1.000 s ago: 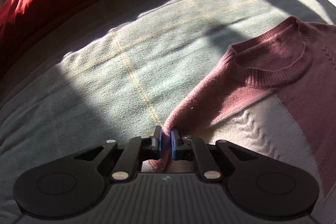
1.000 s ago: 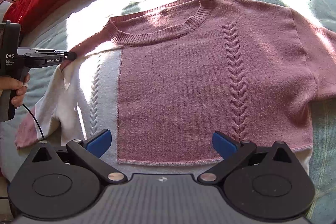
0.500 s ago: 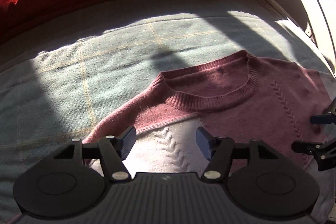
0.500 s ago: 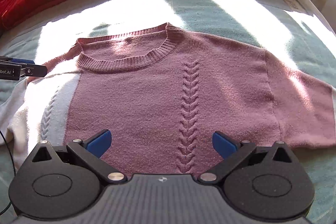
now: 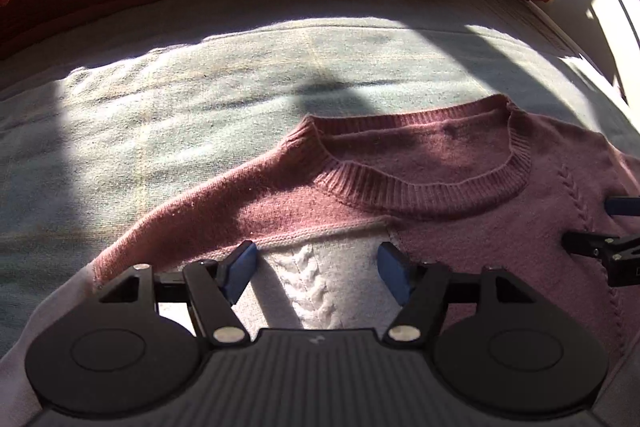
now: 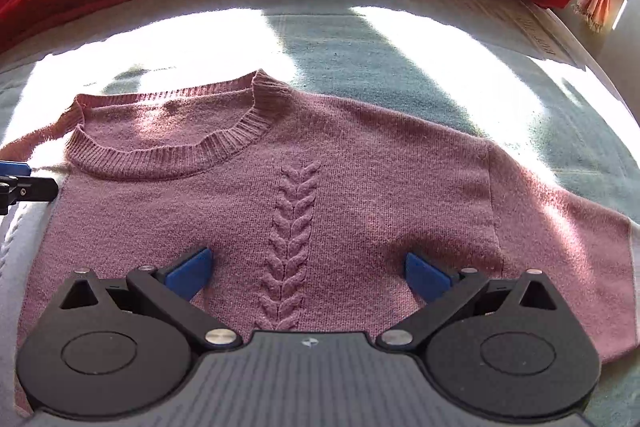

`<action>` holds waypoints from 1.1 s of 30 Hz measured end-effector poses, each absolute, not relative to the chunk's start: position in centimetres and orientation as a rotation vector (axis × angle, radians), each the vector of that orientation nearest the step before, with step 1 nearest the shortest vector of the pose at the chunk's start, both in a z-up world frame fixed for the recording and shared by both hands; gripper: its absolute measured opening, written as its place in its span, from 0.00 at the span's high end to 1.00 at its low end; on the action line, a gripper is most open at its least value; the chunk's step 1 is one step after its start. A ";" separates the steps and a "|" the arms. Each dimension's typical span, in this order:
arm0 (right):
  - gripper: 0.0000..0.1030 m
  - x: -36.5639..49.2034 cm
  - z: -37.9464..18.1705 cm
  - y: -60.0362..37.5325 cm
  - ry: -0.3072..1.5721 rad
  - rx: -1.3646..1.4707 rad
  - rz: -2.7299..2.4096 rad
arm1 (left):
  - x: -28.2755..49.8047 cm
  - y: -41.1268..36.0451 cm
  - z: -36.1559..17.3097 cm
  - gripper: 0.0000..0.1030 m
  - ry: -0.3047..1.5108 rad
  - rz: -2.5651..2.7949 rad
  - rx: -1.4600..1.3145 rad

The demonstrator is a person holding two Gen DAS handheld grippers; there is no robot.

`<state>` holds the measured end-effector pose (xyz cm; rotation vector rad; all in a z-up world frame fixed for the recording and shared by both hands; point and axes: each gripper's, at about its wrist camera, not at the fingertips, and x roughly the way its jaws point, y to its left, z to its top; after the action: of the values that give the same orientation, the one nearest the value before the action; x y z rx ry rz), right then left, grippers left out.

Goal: Fold clothes

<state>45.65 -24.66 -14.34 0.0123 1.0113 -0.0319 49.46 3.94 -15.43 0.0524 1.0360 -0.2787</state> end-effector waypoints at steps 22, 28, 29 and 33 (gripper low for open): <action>0.00 54.5 -15.4 -26.0 1.035 0.037 -0.063 | 53.2 4.0 -15.1 0.27 1.012 -0.187 -0.017; 0.00 54.1 -13.7 -25.6 1.070 0.039 -0.061 | 51.8 3.7 -11.9 0.27 0.981 -0.180 -0.007; 0.00 53.7 -13.2 -25.6 1.065 0.052 -0.059 | 51.4 3.8 -11.3 0.27 0.975 -0.177 -0.008; 0.00 51.2 -10.8 -25.6 1.029 0.099 -0.053 | 49.0 3.9 -9.4 0.27 0.974 -0.172 -0.011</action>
<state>51.15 -25.61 -10.81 0.0987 1.0287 -0.0528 49.02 3.87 -9.42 -0.0107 0.9742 -0.1725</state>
